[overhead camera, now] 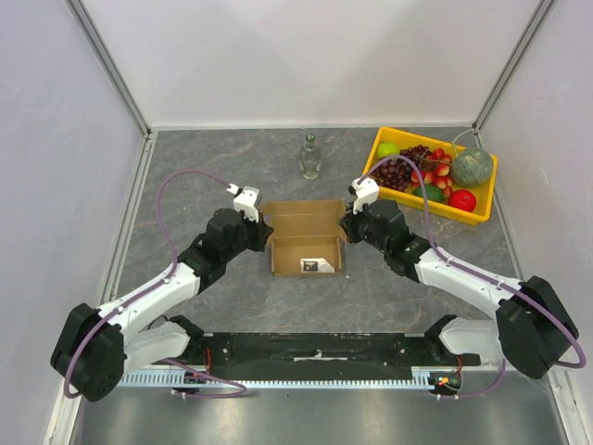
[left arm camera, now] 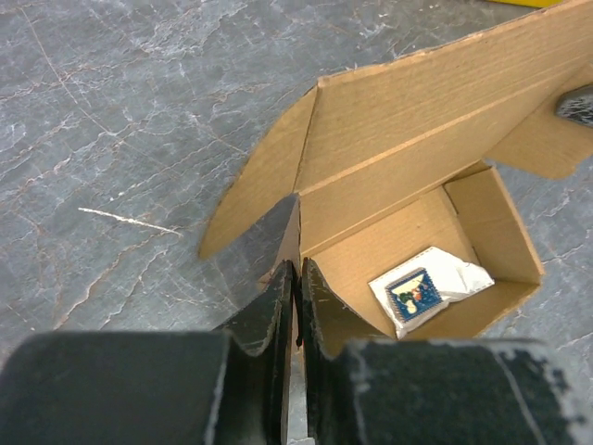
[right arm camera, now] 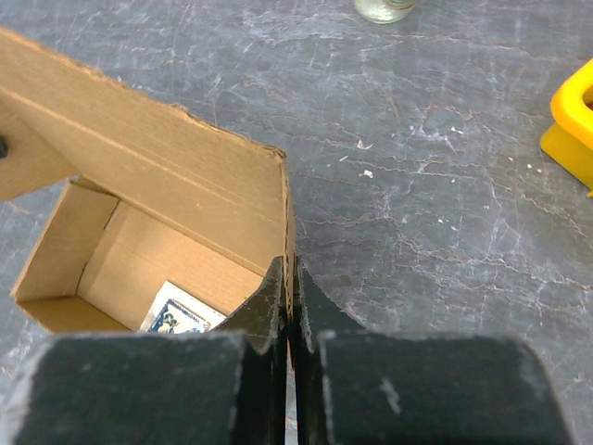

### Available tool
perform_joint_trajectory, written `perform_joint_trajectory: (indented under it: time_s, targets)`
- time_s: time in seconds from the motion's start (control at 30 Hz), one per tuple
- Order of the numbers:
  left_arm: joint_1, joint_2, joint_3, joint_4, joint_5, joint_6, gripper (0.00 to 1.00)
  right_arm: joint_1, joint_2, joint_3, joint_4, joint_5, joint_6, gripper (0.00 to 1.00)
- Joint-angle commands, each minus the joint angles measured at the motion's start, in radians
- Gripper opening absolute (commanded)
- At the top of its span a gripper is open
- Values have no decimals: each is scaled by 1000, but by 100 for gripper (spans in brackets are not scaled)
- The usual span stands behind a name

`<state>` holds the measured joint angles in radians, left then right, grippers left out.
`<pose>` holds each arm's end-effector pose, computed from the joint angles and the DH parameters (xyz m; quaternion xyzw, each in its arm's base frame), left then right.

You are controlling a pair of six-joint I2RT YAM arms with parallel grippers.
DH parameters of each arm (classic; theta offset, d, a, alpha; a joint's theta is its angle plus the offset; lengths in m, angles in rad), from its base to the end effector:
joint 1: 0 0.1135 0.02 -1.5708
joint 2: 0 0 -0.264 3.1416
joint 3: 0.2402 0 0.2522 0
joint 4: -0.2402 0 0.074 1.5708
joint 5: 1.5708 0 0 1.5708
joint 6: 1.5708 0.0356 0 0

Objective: Fold the paper box

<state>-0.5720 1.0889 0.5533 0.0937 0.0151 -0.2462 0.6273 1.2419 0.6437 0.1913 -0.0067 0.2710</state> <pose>0.1998 -0.1293 0.2271 0.1410 0.8330 -0.2186 0.4883 0.2197 0.1596 0.2316 -0.1498 0.8218 0.2412 0.4939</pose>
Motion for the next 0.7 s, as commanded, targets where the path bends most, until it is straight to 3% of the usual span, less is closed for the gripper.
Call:
perform_joint_trajectory:
  time_s: [0.0, 0.3, 0.67]
  targets:
    - [-55, -47, -9, 81, -104, -71, 11, 66, -21, 1, 34, 221, 118, 0]
    - [-239, -47, -82, 175, -440, -87, 11, 209, -16, -47, 105, 534, 204, 0]
    - [-302, 0, -104, 300, -586, -127, 11, 397, 25, -98, 305, 868, 198, 0]
